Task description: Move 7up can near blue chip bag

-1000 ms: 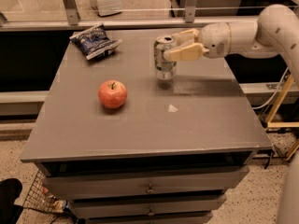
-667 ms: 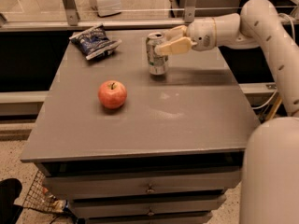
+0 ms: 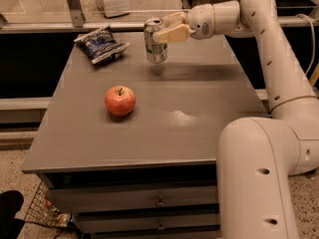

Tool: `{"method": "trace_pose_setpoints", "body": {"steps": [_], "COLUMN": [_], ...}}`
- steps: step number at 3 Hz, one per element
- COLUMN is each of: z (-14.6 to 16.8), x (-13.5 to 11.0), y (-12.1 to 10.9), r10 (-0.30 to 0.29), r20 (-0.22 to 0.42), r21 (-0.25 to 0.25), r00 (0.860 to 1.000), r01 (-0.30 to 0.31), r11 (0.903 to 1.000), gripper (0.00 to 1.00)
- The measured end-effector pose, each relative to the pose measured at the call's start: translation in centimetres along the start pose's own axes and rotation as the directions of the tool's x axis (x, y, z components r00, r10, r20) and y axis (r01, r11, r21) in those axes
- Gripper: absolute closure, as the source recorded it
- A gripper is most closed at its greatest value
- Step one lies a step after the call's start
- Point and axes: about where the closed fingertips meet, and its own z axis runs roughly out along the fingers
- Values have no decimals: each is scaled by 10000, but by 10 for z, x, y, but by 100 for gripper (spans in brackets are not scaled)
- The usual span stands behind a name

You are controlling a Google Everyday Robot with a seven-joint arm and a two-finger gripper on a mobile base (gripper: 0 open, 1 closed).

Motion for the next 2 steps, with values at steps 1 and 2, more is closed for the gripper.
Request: {"method": "trace_pose_setpoints", "body": {"steps": [1,2], "z": [14,28], "x": [-9,-4], "y": [-8,-16], "r10": [-319,-444], "r20": [197,-252], "r21": [-46,37], "r00": [9993,9987], "r01": [320,445], "r11": [9995,9990], "gripper": [100,100]}}
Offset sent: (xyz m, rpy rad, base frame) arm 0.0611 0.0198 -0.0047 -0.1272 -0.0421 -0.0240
